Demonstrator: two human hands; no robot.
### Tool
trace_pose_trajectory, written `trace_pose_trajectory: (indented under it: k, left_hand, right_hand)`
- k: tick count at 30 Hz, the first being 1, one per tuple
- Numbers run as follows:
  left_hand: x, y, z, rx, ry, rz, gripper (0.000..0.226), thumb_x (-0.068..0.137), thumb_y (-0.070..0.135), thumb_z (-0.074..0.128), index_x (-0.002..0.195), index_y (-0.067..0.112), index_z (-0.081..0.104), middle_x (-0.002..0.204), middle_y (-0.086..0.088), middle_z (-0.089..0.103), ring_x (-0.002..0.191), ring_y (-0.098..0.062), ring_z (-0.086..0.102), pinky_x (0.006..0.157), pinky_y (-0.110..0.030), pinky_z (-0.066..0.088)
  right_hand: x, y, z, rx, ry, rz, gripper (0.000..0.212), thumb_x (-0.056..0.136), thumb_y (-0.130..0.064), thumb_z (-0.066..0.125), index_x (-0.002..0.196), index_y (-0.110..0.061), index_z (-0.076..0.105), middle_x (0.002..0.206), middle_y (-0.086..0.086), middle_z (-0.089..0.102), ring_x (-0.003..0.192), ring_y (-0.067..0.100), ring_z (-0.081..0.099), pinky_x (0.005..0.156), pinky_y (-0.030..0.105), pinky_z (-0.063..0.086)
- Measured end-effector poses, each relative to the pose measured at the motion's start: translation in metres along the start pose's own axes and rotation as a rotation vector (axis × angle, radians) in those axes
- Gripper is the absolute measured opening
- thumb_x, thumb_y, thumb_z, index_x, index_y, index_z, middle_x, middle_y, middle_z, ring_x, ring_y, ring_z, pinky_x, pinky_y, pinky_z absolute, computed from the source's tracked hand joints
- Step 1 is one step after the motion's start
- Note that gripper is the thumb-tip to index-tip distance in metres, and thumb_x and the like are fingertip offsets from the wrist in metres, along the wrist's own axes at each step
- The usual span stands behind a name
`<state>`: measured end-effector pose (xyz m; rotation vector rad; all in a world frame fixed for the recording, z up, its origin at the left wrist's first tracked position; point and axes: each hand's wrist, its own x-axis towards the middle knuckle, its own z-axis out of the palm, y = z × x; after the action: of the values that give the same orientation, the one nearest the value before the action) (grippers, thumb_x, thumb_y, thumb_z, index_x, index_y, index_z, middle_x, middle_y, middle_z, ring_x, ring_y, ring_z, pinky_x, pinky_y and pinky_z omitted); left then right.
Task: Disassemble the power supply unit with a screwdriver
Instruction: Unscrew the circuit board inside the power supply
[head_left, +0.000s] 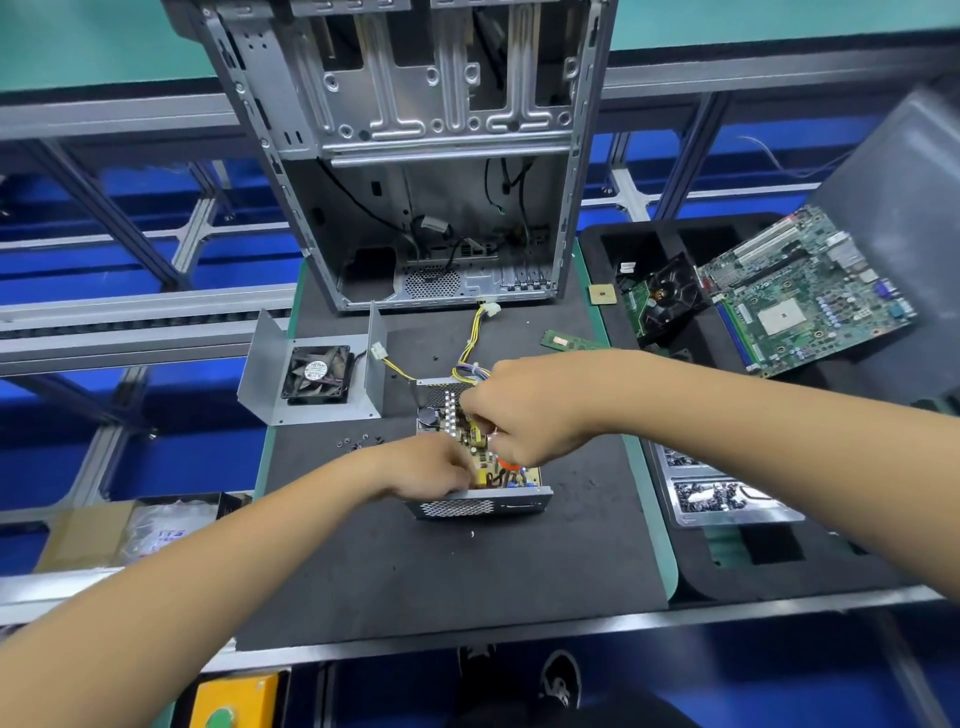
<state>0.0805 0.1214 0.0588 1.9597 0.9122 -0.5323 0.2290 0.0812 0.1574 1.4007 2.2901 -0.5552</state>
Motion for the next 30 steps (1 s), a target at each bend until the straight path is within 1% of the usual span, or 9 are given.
trace_pose_trajectory:
  k: [3,6,9,11,14,20,24,27,30]
  left_hand:
    - [-0.010,-0.011,-0.013,0.111,0.207,0.220,0.024,0.088,0.013,0.048,0.098,0.018,0.069,0.088,0.004,0.068,0.078,-0.009,0.057,0.071,-0.021,0.045]
    - [-0.010,-0.023,-0.019,0.542,0.498,0.460,0.032,0.075,0.014,0.045,0.100,0.016,0.065,0.099,0.001,0.065,0.089,-0.020,0.059,0.072,-0.033,0.049]
    - [0.000,-0.028,-0.011,0.815,0.562,0.709,0.019,0.078,0.013,0.053,0.092,0.010,0.066,0.096,-0.005,0.062,0.087,-0.026,0.055,0.067,-0.035,0.046]
    - [0.008,-0.028,-0.008,0.869,0.531,0.795,0.007,0.080,0.015,0.060,0.084,0.012,0.065,0.088,-0.004,0.061,0.084,-0.023,0.053,0.067,-0.032,0.045]
    - [0.019,-0.030,-0.010,0.968,0.471,0.794,0.006,0.077,0.018,0.071,0.079,0.016,0.065,0.099,-0.006,0.061,0.085,-0.025,0.057,0.070,-0.029,0.044]
    - [0.019,-0.029,-0.005,0.827,0.519,0.659,0.009,0.081,0.028,0.069,0.076,0.025,0.062,0.096,-0.004,0.052,0.089,-0.019,0.044,0.074,-0.026,0.030]
    - [0.018,-0.037,0.000,0.681,0.517,0.606,0.012,0.076,0.039,0.074,0.084,0.031,0.069,0.114,-0.006,0.051,0.111,-0.017,0.039,0.104,-0.034,0.031]
    - [0.019,-0.040,-0.001,0.586,0.491,0.546,0.014,0.078,0.043,0.071,0.085,0.032,0.069,0.120,-0.002,0.047,0.115,-0.017,0.042,0.105,-0.028,0.023]
    - [0.021,-0.042,-0.001,0.510,0.509,0.544,0.013,0.077,0.039,0.074,0.082,0.028,0.069,0.112,0.002,0.050,0.111,-0.014,0.041,0.104,-0.024,0.023]
  right_hand:
    - [0.000,0.002,-0.004,-0.001,0.063,-0.050,0.014,0.081,-0.015,0.058,0.094,-0.012,0.056,0.075,0.002,0.054,0.070,0.016,0.048,0.054,0.031,0.040]
    - [0.002,0.004,-0.004,0.069,0.036,-0.063,0.018,0.074,-0.011,0.064,0.091,-0.015,0.060,0.087,0.005,0.065,0.085,0.024,0.057,0.068,0.035,0.050]
    - [0.003,0.004,-0.003,0.045,0.033,-0.046,0.020,0.081,-0.031,0.066,0.091,-0.016,0.058,0.086,0.004,0.065,0.085,0.025,0.059,0.069,0.035,0.049]
    - [0.004,0.004,-0.001,0.065,0.022,0.023,0.035,0.093,-0.049,0.046,0.093,-0.015,0.053,0.069,0.003,0.063,0.074,0.025,0.066,0.067,0.034,0.048]
    - [0.006,0.004,0.003,0.062,0.060,0.091,0.024,0.100,-0.031,0.033,0.098,-0.012,0.047,0.064,0.004,0.053,0.063,0.031,0.068,0.065,0.037,0.051]
    - [0.002,0.004,-0.001,0.101,0.099,0.031,0.014,0.087,-0.019,0.051,0.099,-0.014,0.047,0.073,-0.003,0.047,0.072,0.022,0.050,0.056,0.033,0.038]
    - [0.000,0.005,-0.004,0.124,0.055,0.023,0.020,0.077,-0.011,0.059,0.094,-0.015,0.051,0.090,0.003,0.058,0.087,0.024,0.053,0.070,0.037,0.049]
    - [0.000,0.006,-0.003,0.091,0.067,0.018,0.015,0.080,-0.017,0.060,0.093,-0.013,0.055,0.090,0.003,0.060,0.086,0.024,0.054,0.072,0.038,0.050]
    - [0.000,0.004,0.000,0.104,0.098,0.030,0.024,0.096,-0.039,0.046,0.093,-0.015,0.046,0.077,-0.001,0.051,0.071,0.019,0.048,0.059,0.035,0.037]
